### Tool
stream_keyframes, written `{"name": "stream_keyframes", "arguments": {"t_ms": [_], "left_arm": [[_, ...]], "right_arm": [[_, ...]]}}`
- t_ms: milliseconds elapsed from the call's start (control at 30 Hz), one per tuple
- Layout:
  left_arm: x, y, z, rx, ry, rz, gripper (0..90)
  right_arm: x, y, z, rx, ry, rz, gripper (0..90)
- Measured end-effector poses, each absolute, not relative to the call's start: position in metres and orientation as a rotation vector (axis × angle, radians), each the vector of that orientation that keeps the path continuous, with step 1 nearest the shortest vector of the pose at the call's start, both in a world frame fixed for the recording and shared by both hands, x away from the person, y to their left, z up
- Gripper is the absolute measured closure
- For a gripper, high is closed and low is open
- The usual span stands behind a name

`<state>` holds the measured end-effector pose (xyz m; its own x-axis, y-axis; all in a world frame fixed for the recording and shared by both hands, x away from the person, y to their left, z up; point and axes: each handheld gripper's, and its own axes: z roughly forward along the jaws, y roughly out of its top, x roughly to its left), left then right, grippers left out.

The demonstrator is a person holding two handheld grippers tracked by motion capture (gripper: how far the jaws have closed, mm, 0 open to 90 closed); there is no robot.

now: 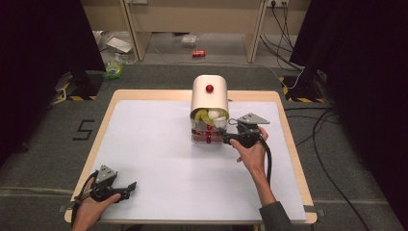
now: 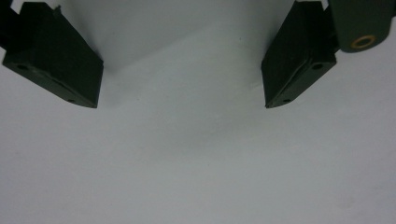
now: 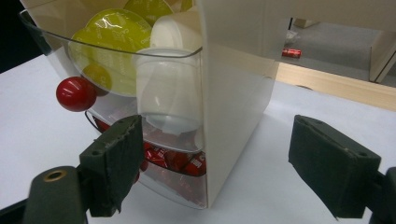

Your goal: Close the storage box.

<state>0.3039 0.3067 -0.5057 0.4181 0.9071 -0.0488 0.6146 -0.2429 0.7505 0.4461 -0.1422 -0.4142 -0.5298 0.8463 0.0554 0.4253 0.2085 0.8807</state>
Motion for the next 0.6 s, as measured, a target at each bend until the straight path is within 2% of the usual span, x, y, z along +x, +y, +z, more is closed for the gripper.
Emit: {"name": "stream_keyframes", "arguments": {"t_ms": [300, 433, 600], "left_arm": [[0.3039, 0.3068, -0.5056, 1.967, 1.287, 0.526, 12.2], [0.3038, 0.3069, -0.5056, 1.967, 1.287, 0.524, 12.2], [0.3039, 0.3068, -0.5057, 1.962, 1.288, 0.523, 12.2]], "right_arm": [[0.4460, -0.1463, -0.4123, 1.191, 2.033, 1.251, 18.4], [0.4432, -0.1475, -0.4129, 1.192, 2.037, 1.270, 25.4], [0.4390, -0.1477, -0.4141, 1.181, 2.056, 1.257, 23.3]]}}
